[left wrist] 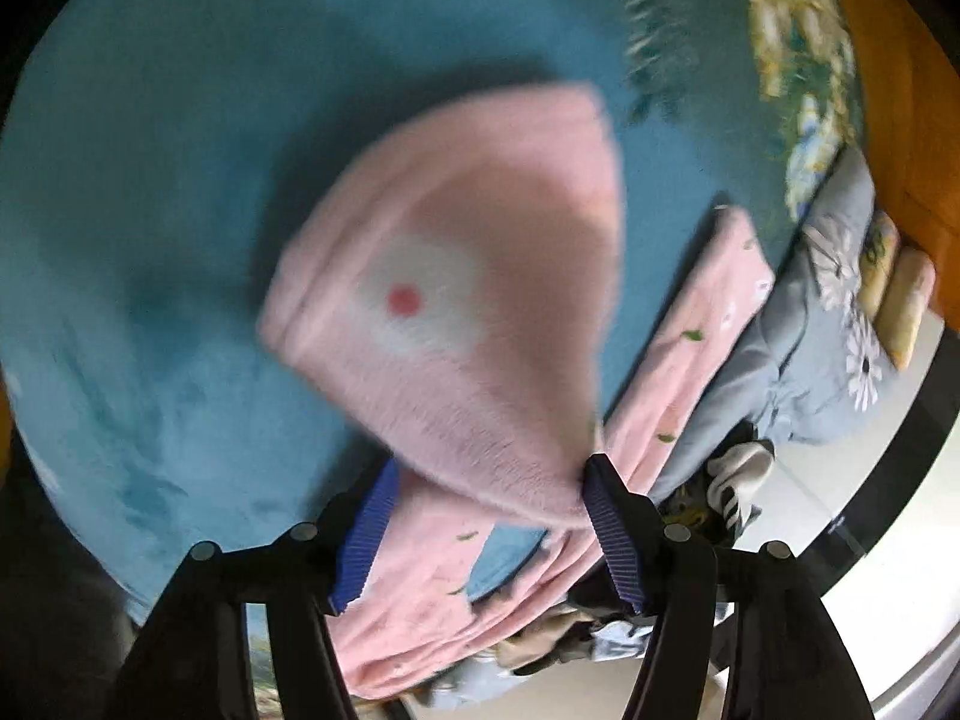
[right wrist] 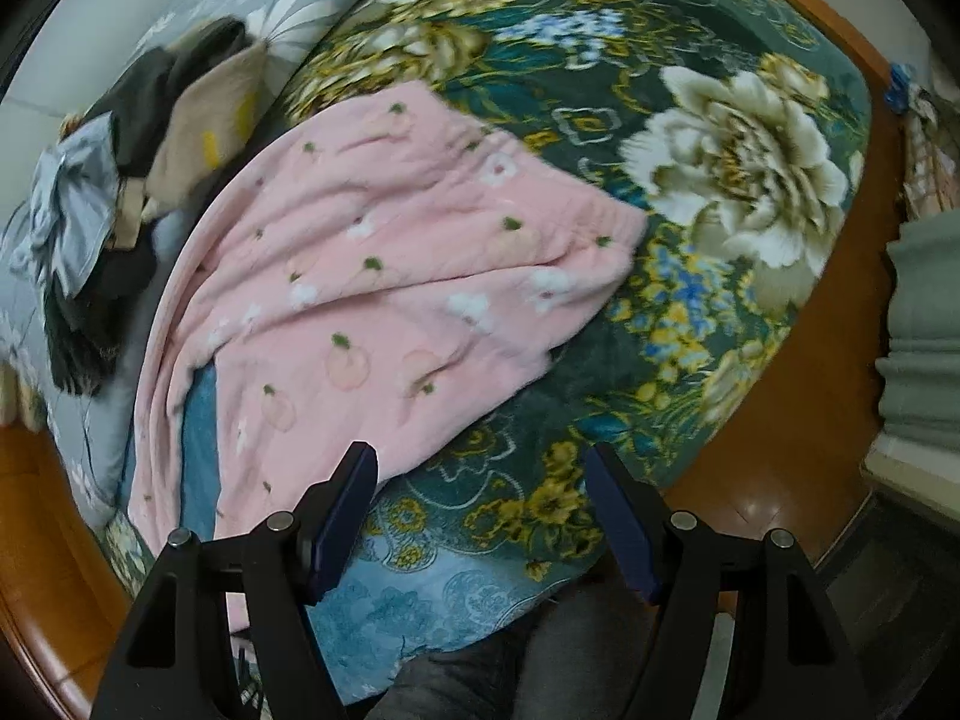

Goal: Fold clothes

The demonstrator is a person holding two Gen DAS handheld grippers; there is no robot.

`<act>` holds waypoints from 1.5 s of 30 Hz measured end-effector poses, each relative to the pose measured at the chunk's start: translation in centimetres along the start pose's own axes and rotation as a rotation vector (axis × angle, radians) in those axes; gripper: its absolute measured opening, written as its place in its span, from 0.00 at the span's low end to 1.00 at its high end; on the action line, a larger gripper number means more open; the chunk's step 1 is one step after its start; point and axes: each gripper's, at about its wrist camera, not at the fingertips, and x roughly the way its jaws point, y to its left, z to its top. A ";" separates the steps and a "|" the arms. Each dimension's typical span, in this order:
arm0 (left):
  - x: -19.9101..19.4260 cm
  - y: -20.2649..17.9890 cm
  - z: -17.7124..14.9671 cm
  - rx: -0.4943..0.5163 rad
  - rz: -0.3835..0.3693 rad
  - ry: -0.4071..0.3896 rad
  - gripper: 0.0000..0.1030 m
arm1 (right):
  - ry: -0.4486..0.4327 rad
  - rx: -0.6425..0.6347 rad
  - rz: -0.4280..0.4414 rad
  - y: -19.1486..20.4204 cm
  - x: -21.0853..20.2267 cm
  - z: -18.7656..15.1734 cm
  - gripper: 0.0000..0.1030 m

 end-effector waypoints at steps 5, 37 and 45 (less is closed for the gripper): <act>-0.9 -1.3 -0.5 0.000 -0.012 -0.092 0.63 | 0.011 -0.015 0.031 0.4 0.5 0.1 0.71; -6.5 -10.9 -3.6 0.451 0.353 -0.438 0.09 | 0.036 0.386 0.110 -10.4 12.7 10.6 0.41; -9.7 -15.5 -4.5 0.637 0.272 -0.434 0.05 | -0.041 0.325 0.094 -8.5 8.8 11.3 0.06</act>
